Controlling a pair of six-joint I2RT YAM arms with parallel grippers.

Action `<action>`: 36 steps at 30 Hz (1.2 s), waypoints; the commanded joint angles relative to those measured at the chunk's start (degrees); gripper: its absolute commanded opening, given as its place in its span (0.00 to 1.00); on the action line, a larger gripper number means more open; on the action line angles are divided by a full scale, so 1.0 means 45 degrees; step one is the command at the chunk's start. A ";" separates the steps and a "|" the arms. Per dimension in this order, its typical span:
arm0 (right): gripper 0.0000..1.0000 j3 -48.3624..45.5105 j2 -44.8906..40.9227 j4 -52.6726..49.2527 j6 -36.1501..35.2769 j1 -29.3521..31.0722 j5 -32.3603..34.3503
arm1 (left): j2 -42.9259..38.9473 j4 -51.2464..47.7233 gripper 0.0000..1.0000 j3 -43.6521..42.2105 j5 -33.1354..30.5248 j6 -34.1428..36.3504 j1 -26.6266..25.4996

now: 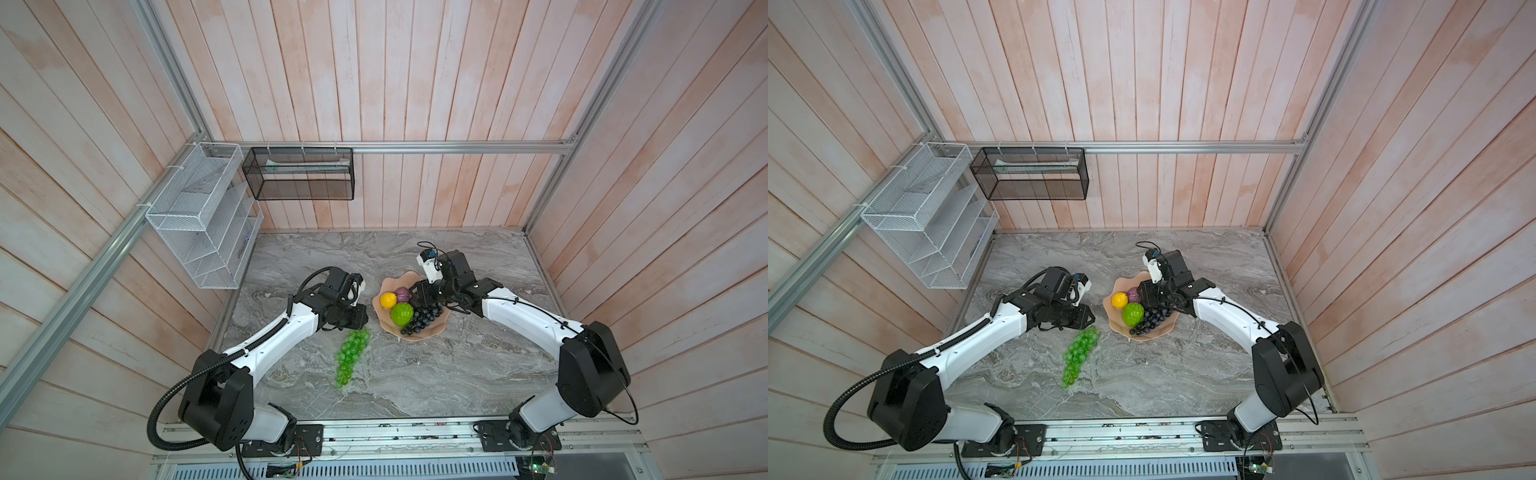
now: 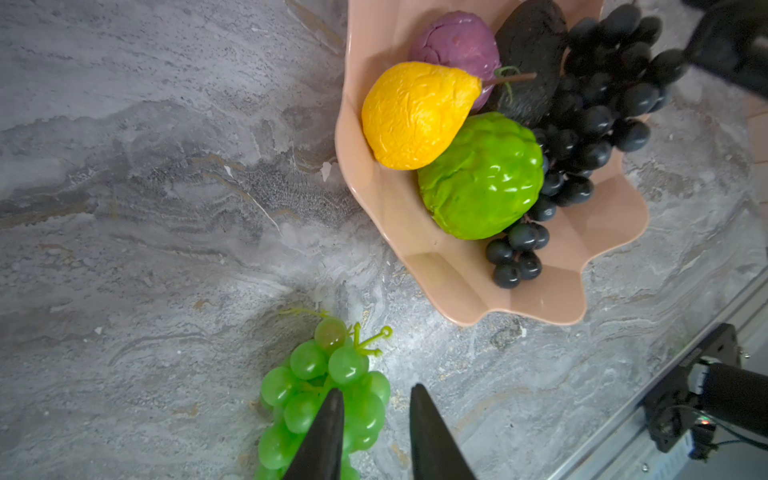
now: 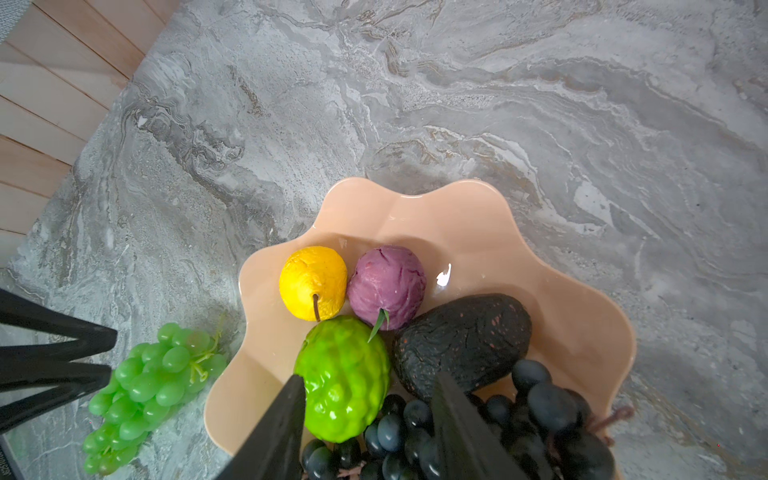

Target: Place and organize the fake fruits in the fruit bowl

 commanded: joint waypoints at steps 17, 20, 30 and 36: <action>0.50 -0.0511 -0.0403 0.0337 0.0139 0.0102 0.0041 | 0.1999 0.0759 0.40 -0.0527 -0.0149 0.0533 -0.0232; 0.50 -0.0467 -0.0362 0.0251 0.0139 0.0088 0.0035 | 0.2250 0.0809 0.35 -0.0406 -0.0093 0.0504 -0.0304; 0.50 -0.0626 -0.0493 0.0348 0.0197 0.0104 0.0104 | 0.2460 0.0718 0.06 -0.0353 -0.0395 0.0642 -0.0348; 0.50 -0.0578 -0.0556 0.0322 0.0178 0.0101 0.0137 | 0.1414 0.0428 0.00 -0.0520 -0.0423 0.0360 -0.0349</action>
